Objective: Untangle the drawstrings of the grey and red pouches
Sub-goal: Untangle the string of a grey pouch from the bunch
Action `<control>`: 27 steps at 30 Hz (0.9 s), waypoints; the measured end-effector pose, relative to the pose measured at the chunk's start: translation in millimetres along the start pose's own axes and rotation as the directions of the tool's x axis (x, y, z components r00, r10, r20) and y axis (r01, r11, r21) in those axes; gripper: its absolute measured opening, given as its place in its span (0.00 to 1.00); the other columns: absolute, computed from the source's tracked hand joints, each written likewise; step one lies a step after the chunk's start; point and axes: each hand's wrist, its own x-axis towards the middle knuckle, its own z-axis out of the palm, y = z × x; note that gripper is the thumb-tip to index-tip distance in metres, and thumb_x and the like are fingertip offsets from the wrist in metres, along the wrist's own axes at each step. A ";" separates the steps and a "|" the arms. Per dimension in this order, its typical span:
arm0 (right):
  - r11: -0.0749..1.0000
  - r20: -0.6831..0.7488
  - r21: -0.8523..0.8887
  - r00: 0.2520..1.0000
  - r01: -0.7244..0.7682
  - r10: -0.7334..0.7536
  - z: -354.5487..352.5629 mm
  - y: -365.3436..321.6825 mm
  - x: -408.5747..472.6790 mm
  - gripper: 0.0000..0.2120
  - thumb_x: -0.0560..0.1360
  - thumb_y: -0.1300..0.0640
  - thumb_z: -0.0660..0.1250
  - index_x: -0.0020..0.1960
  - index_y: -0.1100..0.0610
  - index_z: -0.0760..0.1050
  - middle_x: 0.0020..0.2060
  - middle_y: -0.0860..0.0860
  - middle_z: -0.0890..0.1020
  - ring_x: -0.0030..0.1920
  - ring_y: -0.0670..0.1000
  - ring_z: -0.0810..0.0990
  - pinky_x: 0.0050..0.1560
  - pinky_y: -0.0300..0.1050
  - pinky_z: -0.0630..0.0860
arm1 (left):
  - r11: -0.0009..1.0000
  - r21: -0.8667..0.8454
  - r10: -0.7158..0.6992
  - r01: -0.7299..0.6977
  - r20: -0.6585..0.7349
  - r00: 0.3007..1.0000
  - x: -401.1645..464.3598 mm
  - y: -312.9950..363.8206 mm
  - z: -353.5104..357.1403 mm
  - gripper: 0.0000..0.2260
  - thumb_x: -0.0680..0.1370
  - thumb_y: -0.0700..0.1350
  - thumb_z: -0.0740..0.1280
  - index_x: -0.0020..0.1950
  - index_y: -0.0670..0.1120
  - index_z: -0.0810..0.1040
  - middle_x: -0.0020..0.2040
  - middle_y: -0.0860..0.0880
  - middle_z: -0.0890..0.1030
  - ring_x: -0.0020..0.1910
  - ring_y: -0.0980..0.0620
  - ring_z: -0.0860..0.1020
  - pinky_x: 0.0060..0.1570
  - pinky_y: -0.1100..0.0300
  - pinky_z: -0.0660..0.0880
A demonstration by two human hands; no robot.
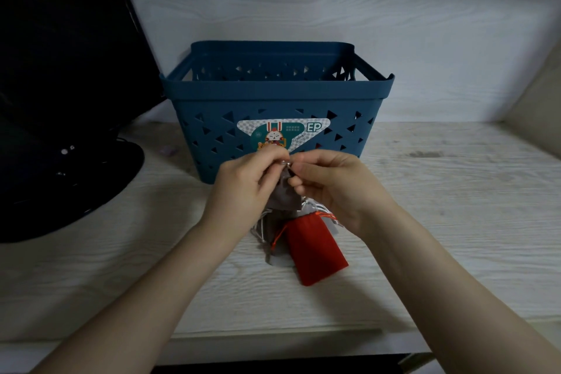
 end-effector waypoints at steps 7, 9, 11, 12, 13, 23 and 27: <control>0.993 -0.052 0.110 0.997 -0.053 0.059 8.3 -0.8 -0.9 0.04 0.74 0.67 0.64 0.42 0.65 0.77 0.23 0.51 0.77 0.25 0.44 0.75 0.30 0.33 0.75 | 0.997 0.031 0.078 -0.075 -0.094 0.993 1.0 -6.8 6.5 0.05 0.75 0.38 0.63 0.47 0.46 0.76 0.46 0.49 0.74 0.46 0.59 0.73 0.48 0.71 0.69; 0.985 -0.057 0.149 0.994 -0.081 0.090 9.7 0.6 -1.3 0.05 0.75 0.67 0.63 0.42 0.65 0.76 0.23 0.51 0.76 0.24 0.43 0.75 0.29 0.32 0.75 | 0.996 0.032 0.090 -0.087 -0.109 0.990 1.6 -7.9 6.7 0.04 0.74 0.36 0.64 0.46 0.42 0.79 0.46 0.51 0.72 0.46 0.61 0.72 0.49 0.72 0.69; 0.974 -0.054 0.198 0.991 -0.108 0.121 10.3 0.6 -1.5 0.05 0.75 0.67 0.63 0.41 0.64 0.76 0.22 0.50 0.76 0.23 0.43 0.74 0.28 0.32 0.74 | 0.994 0.026 0.108 -0.106 -0.106 0.989 1.8 -7.7 5.8 0.05 0.74 0.36 0.65 0.44 0.38 0.80 0.45 0.51 0.72 0.45 0.59 0.73 0.47 0.70 0.70; 0.971 -0.050 0.207 0.990 -0.119 0.132 10.1 0.2 -1.7 0.06 0.75 0.67 0.63 0.41 0.63 0.76 0.22 0.50 0.76 0.23 0.43 0.74 0.27 0.31 0.74 | 0.993 0.018 0.115 -0.114 -0.103 0.988 2.0 -7.4 5.2 0.04 0.74 0.36 0.65 0.44 0.38 0.80 0.45 0.51 0.73 0.44 0.59 0.73 0.47 0.68 0.72; 0.971 -0.043 0.200 0.989 -0.129 0.140 9.7 -0.5 -1.6 0.06 0.75 0.67 0.63 0.40 0.63 0.76 0.22 0.50 0.76 0.23 0.43 0.74 0.28 0.31 0.74 | 0.993 0.010 0.122 -0.121 -0.099 0.988 2.1 -7.3 4.4 0.04 0.74 0.36 0.65 0.44 0.38 0.80 0.45 0.51 0.73 0.44 0.58 0.74 0.46 0.67 0.72; 0.982 -0.030 -0.187 1.000 0.002 -0.008 3.0 -6.8 -4.5 0.06 0.72 0.68 0.67 0.37 0.61 0.77 0.25 0.51 0.78 0.25 0.44 0.78 0.30 0.34 0.76 | 0.987 -0.077 0.143 -0.144 -0.017 0.990 1.9 -8.8 0.6 0.04 0.73 0.38 0.64 0.43 0.47 0.71 0.44 0.52 0.71 0.42 0.56 0.74 0.42 0.66 0.72; 0.961 -0.027 -0.271 0.997 0.061 -0.071 4.0 -5.4 -3.4 0.08 0.73 0.68 0.66 0.37 0.59 0.76 0.26 0.50 0.78 0.26 0.44 0.78 0.33 0.36 0.77 | 0.985 -0.104 0.135 -0.134 -0.004 0.991 3.0 -11.0 1.9 0.04 0.74 0.39 0.64 0.44 0.47 0.73 0.45 0.52 0.72 0.43 0.58 0.73 0.45 0.70 0.69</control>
